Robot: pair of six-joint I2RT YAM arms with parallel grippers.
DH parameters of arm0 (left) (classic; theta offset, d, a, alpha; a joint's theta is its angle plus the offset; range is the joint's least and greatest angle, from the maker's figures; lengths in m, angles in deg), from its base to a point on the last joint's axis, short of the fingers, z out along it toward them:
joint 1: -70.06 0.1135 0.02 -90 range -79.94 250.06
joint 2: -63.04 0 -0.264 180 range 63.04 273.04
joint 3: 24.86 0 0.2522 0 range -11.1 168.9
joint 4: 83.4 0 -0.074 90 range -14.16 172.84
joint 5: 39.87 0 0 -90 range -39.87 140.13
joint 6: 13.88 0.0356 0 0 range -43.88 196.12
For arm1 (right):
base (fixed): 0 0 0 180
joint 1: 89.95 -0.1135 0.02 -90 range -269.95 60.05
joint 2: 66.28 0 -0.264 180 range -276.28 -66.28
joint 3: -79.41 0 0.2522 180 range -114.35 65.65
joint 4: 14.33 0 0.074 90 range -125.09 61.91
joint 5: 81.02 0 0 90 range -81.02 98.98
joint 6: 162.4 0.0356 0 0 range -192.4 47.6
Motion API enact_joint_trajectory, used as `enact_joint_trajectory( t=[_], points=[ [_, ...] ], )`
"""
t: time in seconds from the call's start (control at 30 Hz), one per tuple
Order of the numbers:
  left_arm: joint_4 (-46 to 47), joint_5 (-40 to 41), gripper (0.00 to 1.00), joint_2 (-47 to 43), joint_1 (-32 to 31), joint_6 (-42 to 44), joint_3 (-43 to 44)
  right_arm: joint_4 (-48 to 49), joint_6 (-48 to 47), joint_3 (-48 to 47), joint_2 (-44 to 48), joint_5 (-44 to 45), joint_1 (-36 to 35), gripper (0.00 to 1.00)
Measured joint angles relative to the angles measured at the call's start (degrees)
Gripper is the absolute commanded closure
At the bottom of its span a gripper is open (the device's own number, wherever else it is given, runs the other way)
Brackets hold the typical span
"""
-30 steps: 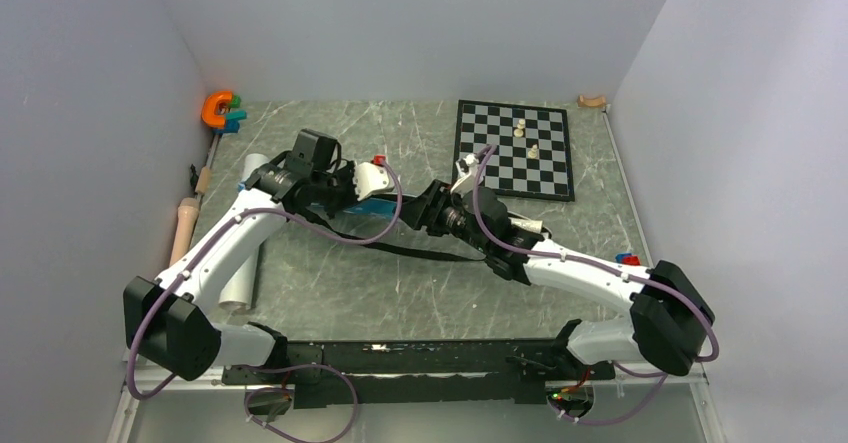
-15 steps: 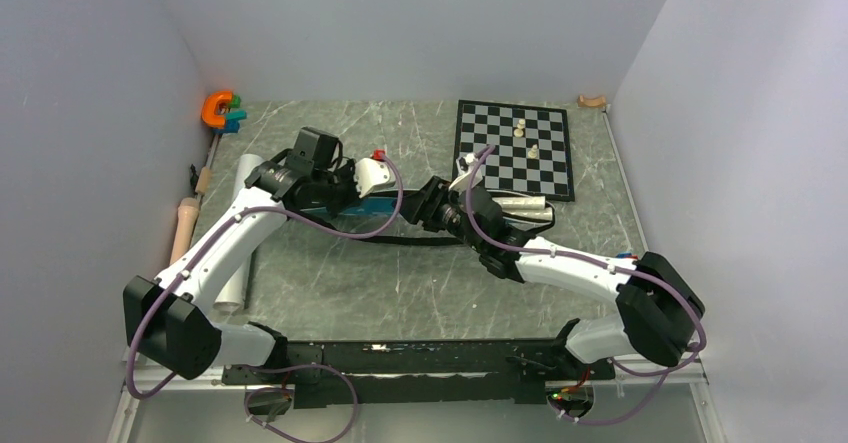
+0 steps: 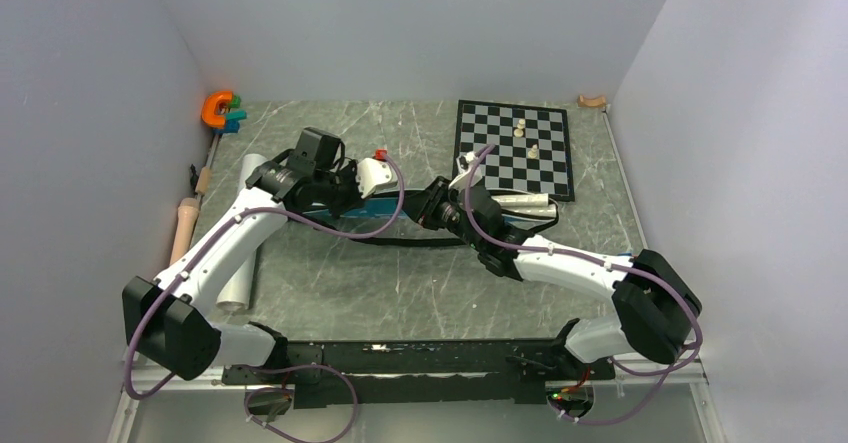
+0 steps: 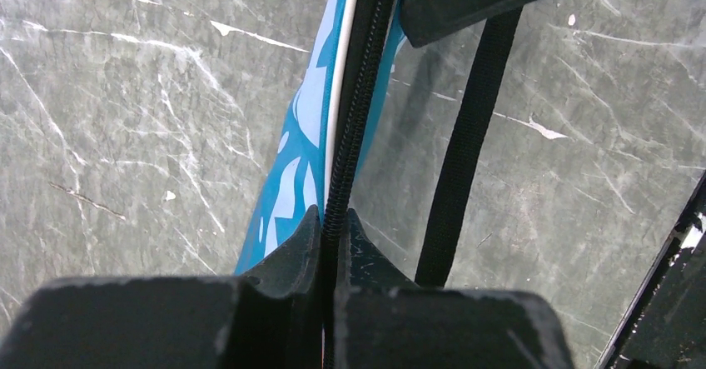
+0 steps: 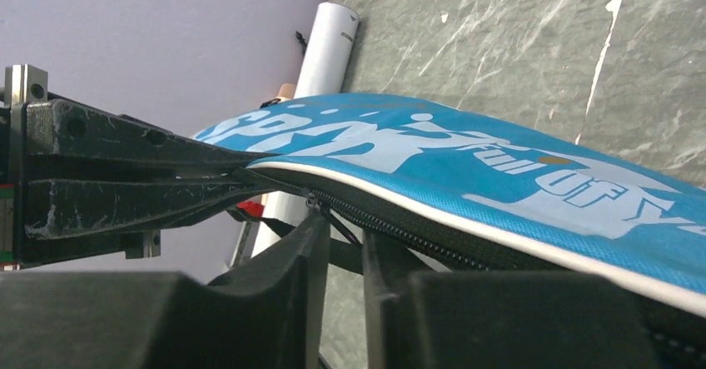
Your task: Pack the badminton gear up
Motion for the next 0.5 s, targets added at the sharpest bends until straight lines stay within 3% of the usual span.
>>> enact_joint_trajectory(
  t=[0.1,0.5],
  points=[
    [0.04,-0.02,1.00,-0.15,-0.02,-0.20,0.00,0.02,0.09,0.00,0.00,-0.22,0.26,1.00],
    [0.20,0.02,1.00,-0.72,-0.37,-0.22,0.00,-1.05,-0.72,1.14,4.11,-2.29,1.88,1.00]
  ],
)
